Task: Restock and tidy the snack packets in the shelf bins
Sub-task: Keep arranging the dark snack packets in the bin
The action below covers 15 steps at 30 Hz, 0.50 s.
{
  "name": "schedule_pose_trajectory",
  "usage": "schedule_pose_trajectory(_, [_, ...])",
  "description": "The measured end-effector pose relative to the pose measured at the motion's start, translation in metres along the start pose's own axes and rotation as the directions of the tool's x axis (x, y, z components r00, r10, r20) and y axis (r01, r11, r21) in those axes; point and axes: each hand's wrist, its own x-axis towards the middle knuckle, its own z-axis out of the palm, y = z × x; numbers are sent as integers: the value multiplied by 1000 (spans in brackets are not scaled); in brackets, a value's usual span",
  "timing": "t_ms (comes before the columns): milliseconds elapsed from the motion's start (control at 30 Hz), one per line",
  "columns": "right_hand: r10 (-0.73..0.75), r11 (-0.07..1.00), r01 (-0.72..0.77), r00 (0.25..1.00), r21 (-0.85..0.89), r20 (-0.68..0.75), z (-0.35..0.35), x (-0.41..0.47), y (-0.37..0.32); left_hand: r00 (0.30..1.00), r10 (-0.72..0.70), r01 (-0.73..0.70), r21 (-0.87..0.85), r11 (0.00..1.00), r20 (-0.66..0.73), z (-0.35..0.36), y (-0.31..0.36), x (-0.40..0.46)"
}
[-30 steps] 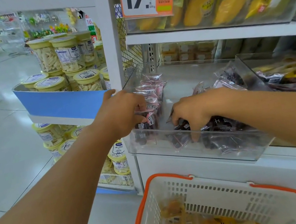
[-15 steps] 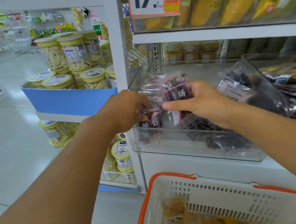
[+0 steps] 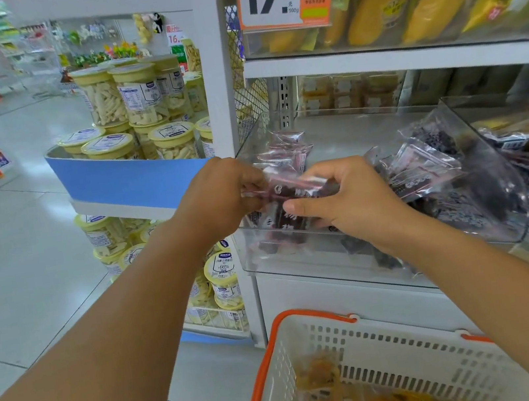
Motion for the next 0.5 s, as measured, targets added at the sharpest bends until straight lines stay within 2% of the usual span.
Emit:
schedule_pose_trajectory(100, [20,999,-22,999,29,49,7,3,-2,999,6,-5,-12,1000,53,-9,3,2])
schedule_pose_trajectory(233, [-25,983,40,996,-179,85,13,5,-12,997,-52,56,-86,995,55,-22,2,4])
schedule_pose_trajectory(333, [-47,912,110,985,-394,166,10,4,-20,998,-54,58,-117,991,37,-23,1,1])
schedule_pose_trajectory(500, [-92,863,182,974,-471,207,14,10,-25,986,-144,162,-256,953,87,-24,10,-1])
